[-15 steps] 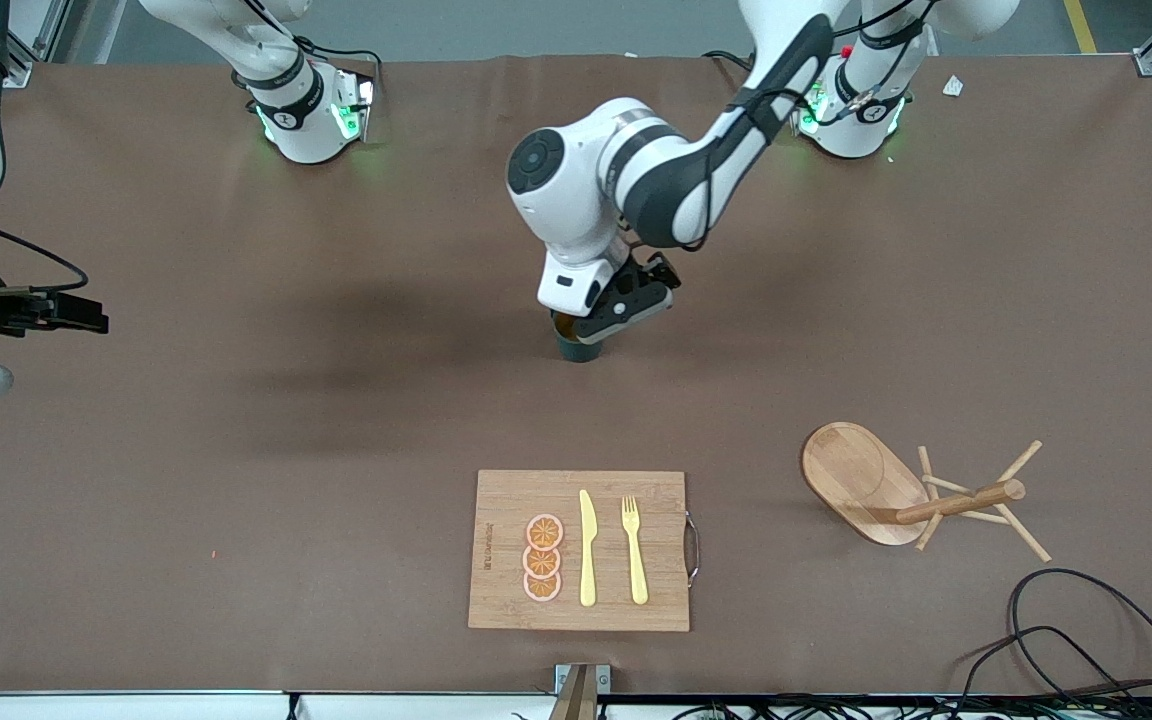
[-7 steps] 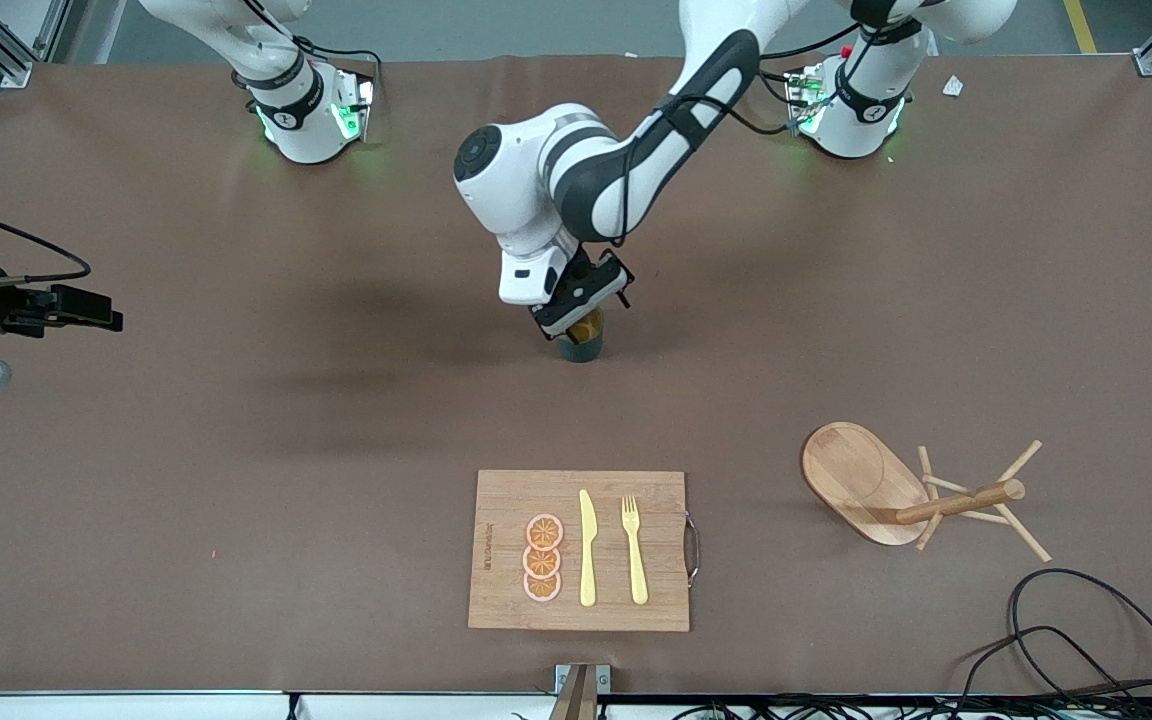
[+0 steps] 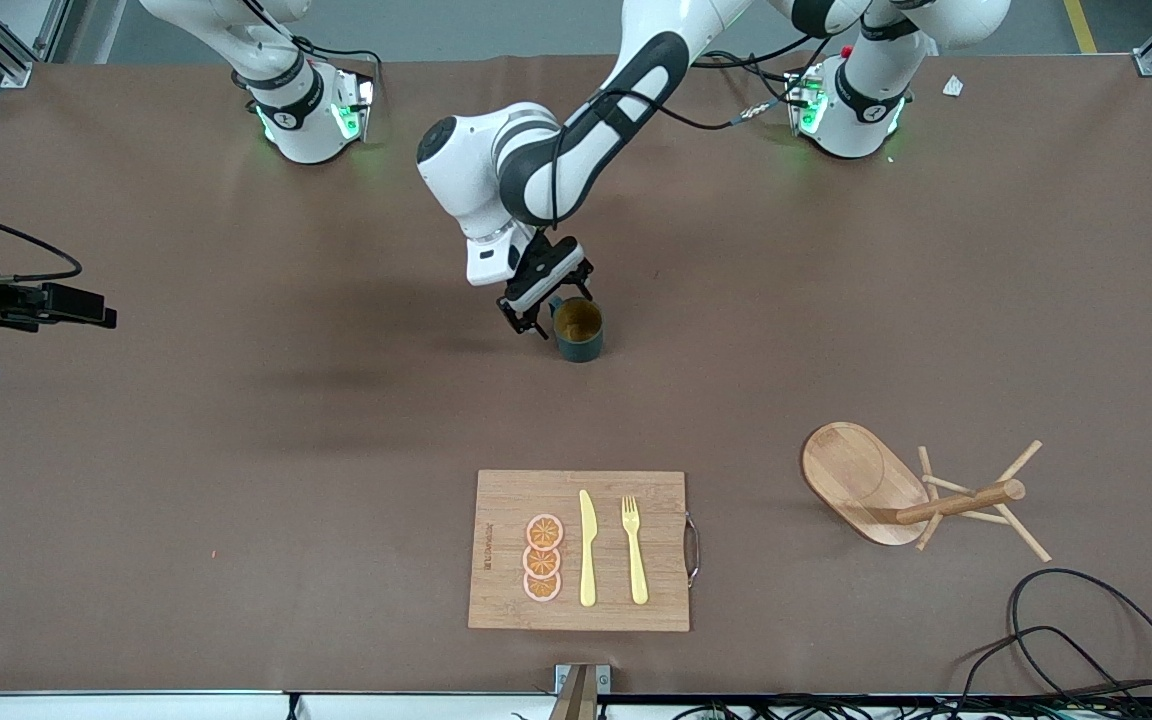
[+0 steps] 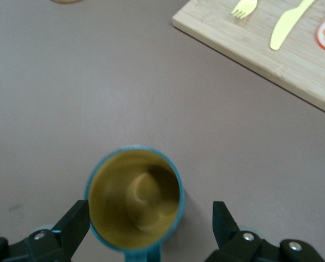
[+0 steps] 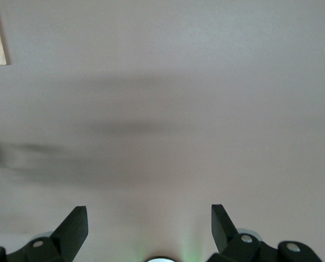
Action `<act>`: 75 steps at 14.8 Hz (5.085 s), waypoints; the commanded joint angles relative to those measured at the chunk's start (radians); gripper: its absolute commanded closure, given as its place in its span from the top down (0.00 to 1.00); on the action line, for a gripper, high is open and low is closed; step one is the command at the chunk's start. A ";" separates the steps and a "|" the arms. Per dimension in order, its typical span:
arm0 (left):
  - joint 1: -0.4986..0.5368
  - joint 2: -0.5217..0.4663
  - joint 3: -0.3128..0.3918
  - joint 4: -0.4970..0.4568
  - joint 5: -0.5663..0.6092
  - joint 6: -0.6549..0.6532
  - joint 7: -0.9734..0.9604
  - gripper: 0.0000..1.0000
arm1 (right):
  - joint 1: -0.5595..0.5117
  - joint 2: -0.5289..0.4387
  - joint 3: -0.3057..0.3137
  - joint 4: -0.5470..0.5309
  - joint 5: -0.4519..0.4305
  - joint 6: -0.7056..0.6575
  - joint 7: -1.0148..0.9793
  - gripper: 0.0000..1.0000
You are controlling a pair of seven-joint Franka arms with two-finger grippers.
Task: Pass cup and hang on rack
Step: 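Grasp the teal mug's handle with the left gripper and lift, then carry the mug with the left gripper over the wooden rack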
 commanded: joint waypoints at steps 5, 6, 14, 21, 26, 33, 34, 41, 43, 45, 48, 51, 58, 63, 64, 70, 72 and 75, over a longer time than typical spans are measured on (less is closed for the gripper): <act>-0.078 0.038 0.035 0.056 0.016 -0.045 -0.104 0.99 | 0.035 -0.082 0.005 -0.033 -0.019 -0.045 0.077 1.00; -0.085 0.051 0.039 0.056 0.014 -0.045 -0.139 0.98 | 0.035 -0.097 0.005 -0.047 -0.019 -0.040 0.075 1.00; -0.103 0.117 0.079 0.058 0.016 -0.001 -0.245 0.91 | 0.060 -0.243 0.014 -0.154 -0.087 -0.006 0.074 1.00; -0.118 0.127 0.075 0.058 0.016 0.001 -0.245 0.54 | 0.057 -0.337 0.010 -0.212 -0.074 -0.005 0.079 1.00; -0.118 0.127 0.076 0.056 0.016 0.005 -0.242 0.26 | 0.051 -0.351 0.003 -0.213 -0.053 0.003 0.079 1.00; -0.111 0.109 0.079 0.056 0.016 0.010 -0.195 0.00 | 0.051 -0.351 -0.003 -0.214 -0.050 0.009 0.072 1.00; -0.108 0.088 0.090 0.056 0.013 0.007 -0.161 0.00 | 0.051 -0.351 -0.003 -0.214 -0.048 0.014 0.072 1.00; 0.090 -0.111 0.095 0.050 -0.064 -0.010 0.118 0.00 | 0.044 -0.351 -0.001 -0.214 -0.045 0.029 0.062 1.00; 0.153 -0.187 0.098 0.041 -0.124 -0.010 0.216 0.00 | 0.044 -0.351 0.002 -0.214 -0.047 0.027 0.062 1.00; 0.228 -0.276 0.098 0.035 -0.180 -0.010 0.334 0.00 | 0.038 -0.351 0.005 -0.214 -0.047 0.023 0.062 1.00; 0.351 -0.372 0.096 0.024 -0.297 -0.010 0.480 0.00 | 0.037 -0.351 0.007 -0.214 -0.047 0.023 0.060 1.00; 0.472 -0.434 0.096 0.019 -0.390 -0.030 0.678 0.00 | 0.034 -0.351 0.010 -0.214 -0.047 0.023 0.060 1.00; 0.734 -0.508 0.095 0.020 -0.595 -0.094 1.075 0.00 | 0.003 -0.351 0.045 -0.214 -0.047 0.023 0.060 1.00; 0.904 -0.531 0.090 0.024 -0.772 -0.189 1.298 0.00 | 0.006 -0.351 0.045 -0.214 -0.047 0.026 0.060 1.00; 0.935 -0.531 0.090 0.024 -0.811 -0.215 1.333 0.00 | 0.008 -0.351 0.043 -0.214 -0.047 0.031 0.060 1.00; 1.003 -0.529 0.095 0.024 -1.018 -0.285 1.370 0.00 | 0.015 -0.351 0.043 -0.214 -0.047 0.040 0.059 1.00; 1.004 -0.515 0.098 0.020 -1.093 -0.288 1.366 0.00 | 0.017 -0.351 0.043 -0.213 -0.047 0.040 0.043 1.00; 1.052 -0.457 0.095 0.016 -1.258 -0.295 1.355 0.00 | 0.017 -0.351 0.043 -0.211 -0.047 0.040 0.020 1.00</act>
